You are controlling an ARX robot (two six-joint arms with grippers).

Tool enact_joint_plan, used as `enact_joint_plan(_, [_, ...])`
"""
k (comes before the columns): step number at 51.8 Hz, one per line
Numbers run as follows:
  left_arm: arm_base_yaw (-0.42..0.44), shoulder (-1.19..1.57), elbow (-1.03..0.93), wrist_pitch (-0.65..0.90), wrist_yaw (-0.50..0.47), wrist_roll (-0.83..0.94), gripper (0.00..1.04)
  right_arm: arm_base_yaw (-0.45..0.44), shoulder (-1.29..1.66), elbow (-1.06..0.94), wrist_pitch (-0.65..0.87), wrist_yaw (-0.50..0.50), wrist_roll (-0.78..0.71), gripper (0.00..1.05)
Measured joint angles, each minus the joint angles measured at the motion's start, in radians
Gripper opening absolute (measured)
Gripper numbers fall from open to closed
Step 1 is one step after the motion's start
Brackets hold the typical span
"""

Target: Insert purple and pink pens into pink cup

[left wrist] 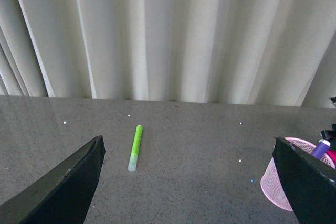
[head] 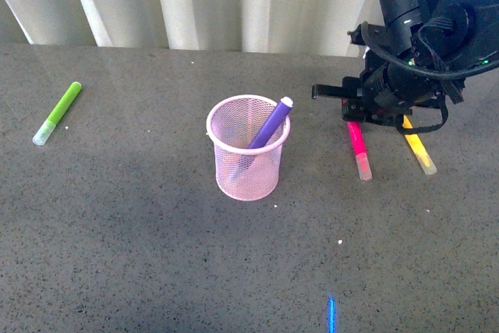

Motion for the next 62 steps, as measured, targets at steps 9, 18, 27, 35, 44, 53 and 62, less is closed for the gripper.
enact_joint_plan(9, [0.0, 0.0, 0.0, 0.0, 0.0, 0.0, 0.98, 0.01, -0.15, -0.169, 0.299, -0.058, 0.08, 0.12])
enact_joint_plan(18, [0.0, 0.0, 0.0, 0.0, 0.0, 0.0, 0.98, 0.055, -0.436, -0.373, 0.621, -0.064, 0.143, 0.12])
enact_joint_plan(27, [0.0, 0.0, 0.0, 0.0, 0.0, 0.0, 0.98, 0.154, -0.615, -0.549, 0.84, 0.019, 0.115, 0.12])
enact_joint_plan(35, [0.0, 0.0, 0.0, 0.0, 0.0, 0.0, 0.98, 0.245, -0.577, -0.586, 0.854, 0.086, 0.107, 0.12])
enact_joint_plan(44, [0.0, 0.0, 0.0, 0.0, 0.0, 0.0, 0.98, 0.313, -0.472, -0.564, 0.907, 0.187, 0.093, 0.12])
enact_joint_plan(53, [0.0, 0.0, 0.0, 0.0, 0.0, 0.0, 0.98, 0.345, -0.37, -0.47, 0.923, 0.262, 0.078, 0.12])
enact_joint_plan(62, [0.0, 0.0, 0.0, 0.0, 0.0, 0.0, 0.98, 0.373, -0.271, -0.375, 0.91, 0.325, 0.063, 0.12])
